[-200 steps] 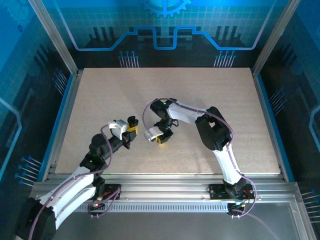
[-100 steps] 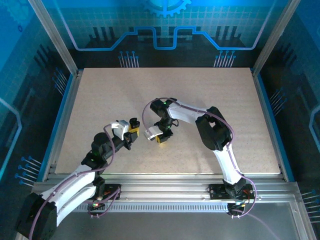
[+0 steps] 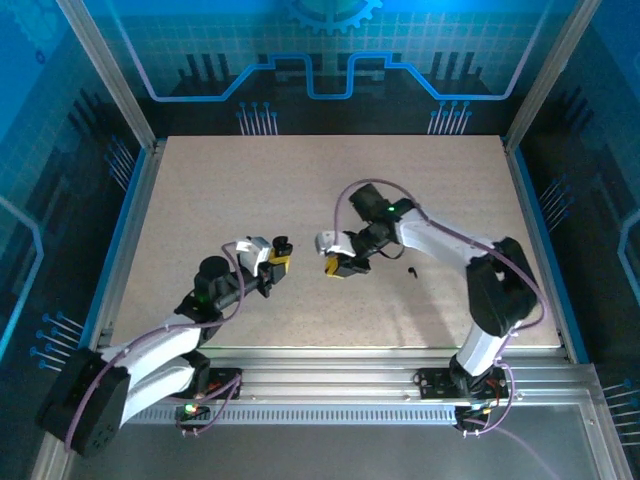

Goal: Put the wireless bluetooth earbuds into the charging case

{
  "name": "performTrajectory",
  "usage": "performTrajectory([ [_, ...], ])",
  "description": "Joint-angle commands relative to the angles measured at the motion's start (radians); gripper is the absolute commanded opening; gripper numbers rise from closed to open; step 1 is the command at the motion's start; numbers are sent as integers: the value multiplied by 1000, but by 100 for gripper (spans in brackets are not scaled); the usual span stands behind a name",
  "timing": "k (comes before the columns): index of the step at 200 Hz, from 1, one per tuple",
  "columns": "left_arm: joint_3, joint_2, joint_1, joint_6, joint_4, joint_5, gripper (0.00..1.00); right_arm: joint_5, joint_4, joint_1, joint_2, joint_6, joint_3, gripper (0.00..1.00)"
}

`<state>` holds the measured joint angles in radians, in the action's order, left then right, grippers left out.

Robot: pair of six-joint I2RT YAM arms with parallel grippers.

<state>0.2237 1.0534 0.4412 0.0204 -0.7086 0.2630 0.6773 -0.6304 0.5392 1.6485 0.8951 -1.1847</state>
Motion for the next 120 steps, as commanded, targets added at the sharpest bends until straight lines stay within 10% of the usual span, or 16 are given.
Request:
performTrajectory([
  [1, 65, 107, 62, -43, -147, 30, 10, 173, 172, -66, -107, -222, 98, 13],
  [120, 259, 635, 249, -51, -692, -3, 9, -168, 987, -146, -655, -1141, 606, 14],
])
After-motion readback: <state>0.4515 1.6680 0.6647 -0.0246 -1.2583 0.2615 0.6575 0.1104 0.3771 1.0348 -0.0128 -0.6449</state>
